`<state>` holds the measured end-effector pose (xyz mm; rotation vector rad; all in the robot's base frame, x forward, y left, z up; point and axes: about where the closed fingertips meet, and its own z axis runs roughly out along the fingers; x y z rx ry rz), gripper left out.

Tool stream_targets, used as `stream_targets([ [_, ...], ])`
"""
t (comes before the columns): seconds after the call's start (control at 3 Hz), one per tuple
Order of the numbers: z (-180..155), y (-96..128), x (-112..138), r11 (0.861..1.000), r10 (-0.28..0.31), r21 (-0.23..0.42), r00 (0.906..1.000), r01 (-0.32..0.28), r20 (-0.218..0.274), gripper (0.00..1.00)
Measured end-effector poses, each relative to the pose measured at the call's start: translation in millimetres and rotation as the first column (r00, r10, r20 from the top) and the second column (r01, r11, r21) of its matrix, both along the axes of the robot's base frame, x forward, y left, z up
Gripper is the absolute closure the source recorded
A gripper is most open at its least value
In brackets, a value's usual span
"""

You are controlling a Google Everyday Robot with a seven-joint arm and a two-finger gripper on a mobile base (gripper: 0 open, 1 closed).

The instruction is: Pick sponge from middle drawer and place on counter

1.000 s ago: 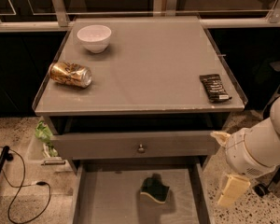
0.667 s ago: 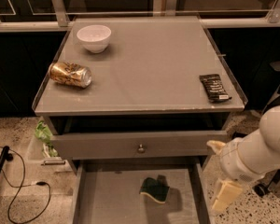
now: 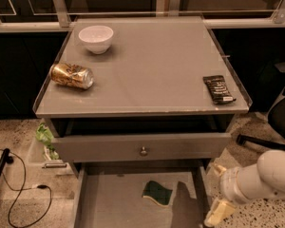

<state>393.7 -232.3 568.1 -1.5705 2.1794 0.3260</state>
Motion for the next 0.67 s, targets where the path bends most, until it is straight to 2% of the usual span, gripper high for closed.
stream_targets([
  [0.33, -49.5, 5.0, 1.7, 0.996, 0.002, 0.085, 0.9986, -0.006, 0.053, 0.0],
  [0.67, -49.6, 5.0, 1.7, 0.996, 0.002, 0.085, 0.9986, -0.006, 0.053, 0.0],
])
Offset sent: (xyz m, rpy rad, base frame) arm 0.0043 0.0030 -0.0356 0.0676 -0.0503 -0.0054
